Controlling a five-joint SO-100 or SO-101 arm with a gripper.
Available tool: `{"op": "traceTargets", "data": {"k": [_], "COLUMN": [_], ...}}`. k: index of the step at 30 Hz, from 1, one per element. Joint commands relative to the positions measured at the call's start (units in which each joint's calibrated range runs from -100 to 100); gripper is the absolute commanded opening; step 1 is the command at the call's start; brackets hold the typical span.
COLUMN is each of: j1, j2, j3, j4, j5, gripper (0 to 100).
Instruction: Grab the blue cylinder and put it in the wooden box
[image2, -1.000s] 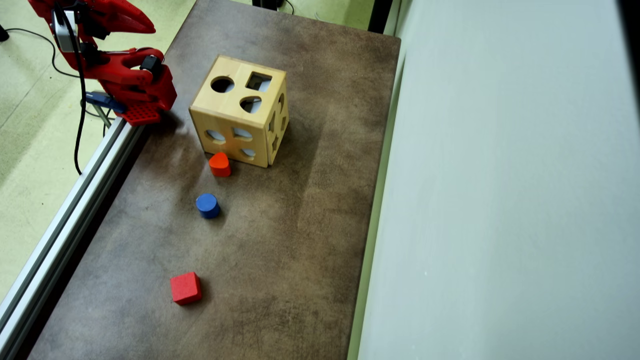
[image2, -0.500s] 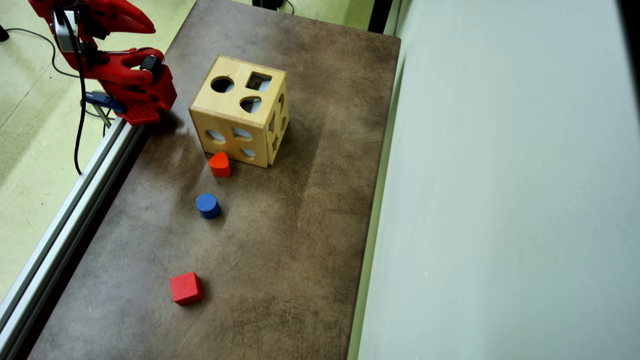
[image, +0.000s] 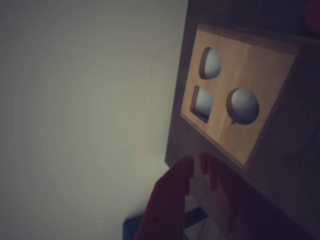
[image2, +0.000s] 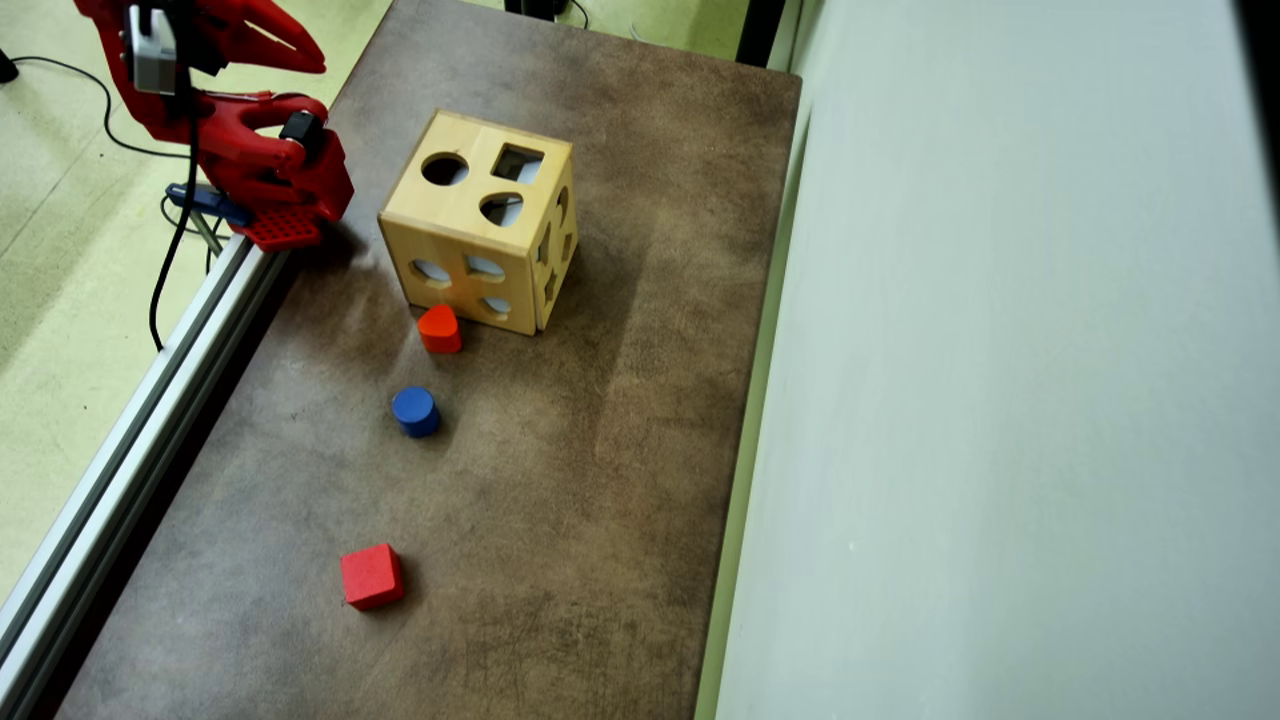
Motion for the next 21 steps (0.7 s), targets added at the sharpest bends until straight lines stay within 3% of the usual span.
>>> {"op": "traceTargets", "data": {"k": [1,7,15,21], "j1": [0.33,3.15,23.73,36.21], "j2": [10.67,18.15,32.41,49.40], "j3": [-6.93,-8.19,-8.28,-8.36], "j4": [0.25,0.01,-1.04,-14.87], "j5": [0.78,0.98,5.86,8.69], "gripper": [3,6,22,23]}}
